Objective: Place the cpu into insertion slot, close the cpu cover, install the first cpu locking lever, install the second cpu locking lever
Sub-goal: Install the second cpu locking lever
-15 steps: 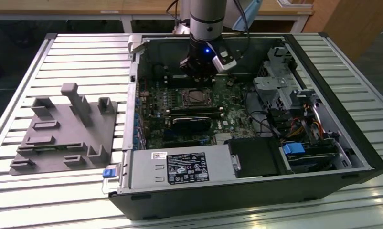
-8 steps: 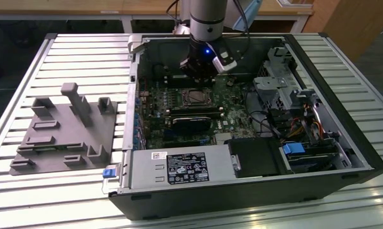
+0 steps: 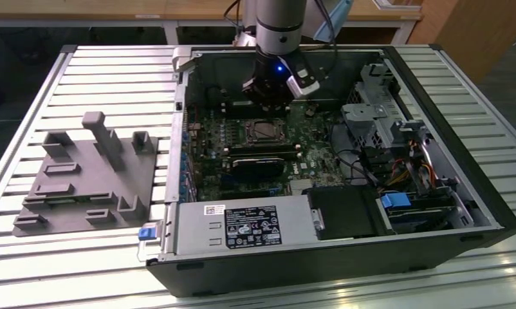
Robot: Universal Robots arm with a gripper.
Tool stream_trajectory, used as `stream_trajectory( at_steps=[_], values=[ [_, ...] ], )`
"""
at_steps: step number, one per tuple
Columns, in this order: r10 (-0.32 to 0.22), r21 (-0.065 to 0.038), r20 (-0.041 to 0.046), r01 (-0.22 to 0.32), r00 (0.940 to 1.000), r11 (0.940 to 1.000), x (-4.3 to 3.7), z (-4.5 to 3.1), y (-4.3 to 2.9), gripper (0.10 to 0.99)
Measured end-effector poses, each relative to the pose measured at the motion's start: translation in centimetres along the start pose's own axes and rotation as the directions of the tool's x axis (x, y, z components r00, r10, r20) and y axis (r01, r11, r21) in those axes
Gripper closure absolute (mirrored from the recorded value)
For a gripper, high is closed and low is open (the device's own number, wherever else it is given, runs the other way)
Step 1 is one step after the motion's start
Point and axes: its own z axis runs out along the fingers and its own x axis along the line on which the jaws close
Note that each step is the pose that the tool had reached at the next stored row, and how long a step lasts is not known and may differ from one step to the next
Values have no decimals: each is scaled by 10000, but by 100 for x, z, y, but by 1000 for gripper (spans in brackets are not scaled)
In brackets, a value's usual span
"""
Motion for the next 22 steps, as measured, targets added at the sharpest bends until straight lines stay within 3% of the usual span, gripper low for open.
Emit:
stream_trajectory(
  at_steps=[7, 11, 17, 22],
  values=[
    [0, 0, 0, 0, 10000, 10000, -5, -206, 7, 980],
    [0, -1, 0, 0, 10000, 10000, -5, -219, -27, 980],
    [0, 0, 0, 0, 10000, 10000, -5, -223, -155, 980],
    [1, -1, 0, -1, 10000, 10000, -5, -224, -178, 980]
  ],
)
